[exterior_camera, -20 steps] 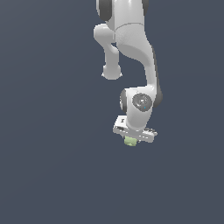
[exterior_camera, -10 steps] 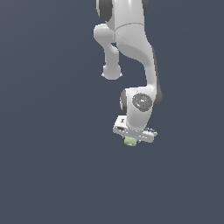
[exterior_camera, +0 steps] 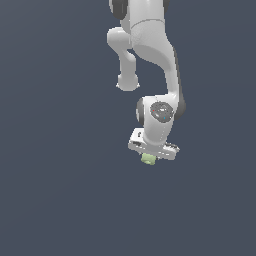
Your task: Pick up the object and move it to a goal position.
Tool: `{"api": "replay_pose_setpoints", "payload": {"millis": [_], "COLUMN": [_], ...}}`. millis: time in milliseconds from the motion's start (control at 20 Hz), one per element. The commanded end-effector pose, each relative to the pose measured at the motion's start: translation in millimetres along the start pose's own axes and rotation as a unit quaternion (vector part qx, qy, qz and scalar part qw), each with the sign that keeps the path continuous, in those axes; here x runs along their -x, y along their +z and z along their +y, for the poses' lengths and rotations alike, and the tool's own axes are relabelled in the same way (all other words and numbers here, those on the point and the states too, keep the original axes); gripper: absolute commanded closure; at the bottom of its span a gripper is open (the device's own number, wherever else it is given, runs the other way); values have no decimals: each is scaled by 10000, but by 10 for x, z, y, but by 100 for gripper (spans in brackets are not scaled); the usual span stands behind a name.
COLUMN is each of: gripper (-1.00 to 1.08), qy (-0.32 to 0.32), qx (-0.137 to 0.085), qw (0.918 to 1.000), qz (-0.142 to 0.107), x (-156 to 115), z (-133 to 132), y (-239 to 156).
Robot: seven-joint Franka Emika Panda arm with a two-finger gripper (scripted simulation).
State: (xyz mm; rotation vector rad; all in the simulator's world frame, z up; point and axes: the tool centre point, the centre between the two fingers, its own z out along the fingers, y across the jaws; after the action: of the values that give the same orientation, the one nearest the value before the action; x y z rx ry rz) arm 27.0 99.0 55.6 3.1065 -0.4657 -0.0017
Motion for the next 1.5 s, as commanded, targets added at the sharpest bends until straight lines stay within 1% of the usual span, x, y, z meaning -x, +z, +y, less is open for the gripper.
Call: {"api": "replay_pose_setpoints", "payload": {"millis": [0,300,600,1050,1450], "gripper": [108,108,108,108,108], "qy": [1,1,3,4,4], "qx": [-2,-2,-5,-8,-11], "qw": [10000,10000,10000,10000,10000], "qz": [5,5,4,3,2], "x": [25,131,278,521,759], "z": [36,172,368,688,1012], "y": [-102,-460,-971,-1832,-2714]}}
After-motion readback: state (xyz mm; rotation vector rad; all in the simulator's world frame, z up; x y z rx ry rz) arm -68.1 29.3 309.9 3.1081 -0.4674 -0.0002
